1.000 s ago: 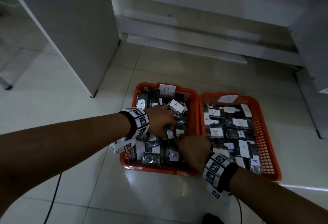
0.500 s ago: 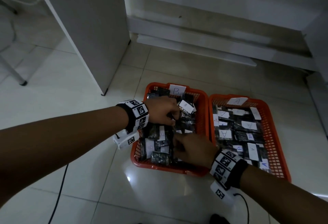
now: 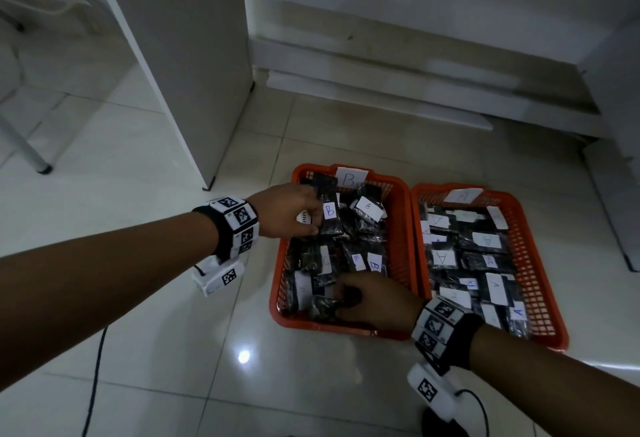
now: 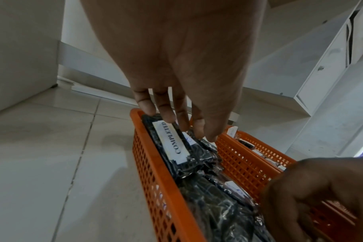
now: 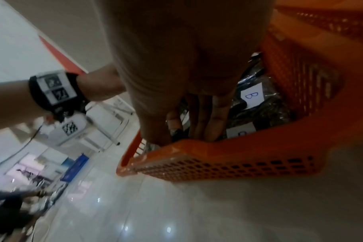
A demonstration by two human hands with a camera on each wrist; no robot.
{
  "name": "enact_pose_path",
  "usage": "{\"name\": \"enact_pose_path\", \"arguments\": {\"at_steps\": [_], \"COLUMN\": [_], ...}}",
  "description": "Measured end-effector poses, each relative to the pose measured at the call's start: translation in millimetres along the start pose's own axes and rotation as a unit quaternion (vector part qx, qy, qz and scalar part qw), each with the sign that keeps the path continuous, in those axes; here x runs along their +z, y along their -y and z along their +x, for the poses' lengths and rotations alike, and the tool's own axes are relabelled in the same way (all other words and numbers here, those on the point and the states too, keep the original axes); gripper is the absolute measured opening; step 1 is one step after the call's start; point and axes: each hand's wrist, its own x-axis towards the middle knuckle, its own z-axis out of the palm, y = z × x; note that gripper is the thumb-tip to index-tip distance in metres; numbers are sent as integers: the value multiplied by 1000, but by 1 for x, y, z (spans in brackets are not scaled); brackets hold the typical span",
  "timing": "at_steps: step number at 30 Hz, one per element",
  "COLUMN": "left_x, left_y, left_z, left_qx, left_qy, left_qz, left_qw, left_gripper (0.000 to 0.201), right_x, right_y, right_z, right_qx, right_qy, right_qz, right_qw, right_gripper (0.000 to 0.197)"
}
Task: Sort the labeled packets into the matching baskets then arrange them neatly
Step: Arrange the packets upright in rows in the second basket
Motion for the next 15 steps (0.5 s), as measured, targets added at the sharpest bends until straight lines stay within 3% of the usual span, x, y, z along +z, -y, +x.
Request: {"name": "enact_pose_path", "arguments": {"at_steps": [4,7,9,12,15], "left_x": [-2,3,10,16,18], "left_y": [7,11,16,18,12], "left_z": [-5,-12,-17,-22,-22], "left_qx": [10,0,-8,-19,-22], "left_qy": [-19,-30,-31,-22,-11], "left_qz": [3,-3,-3,-6,-9], "left_qw": [1000,1000,999,1000,1000], "left_gripper": [14,22,34,42,47], "right_x": [-36,-76,-95,-101,-82], "right_y": [-3,-11,-19,-35,-31], "right_z": [7,14,14,18,22], "right_qx": [-17,58,84,101,103], "right_qy": [-14,-49,-111,-209,-235], "right_qz": [70,122,126,-45,-183], "right_qw": [997,990,982,972,949], "right_gripper": [16,15,14,20,35]}}
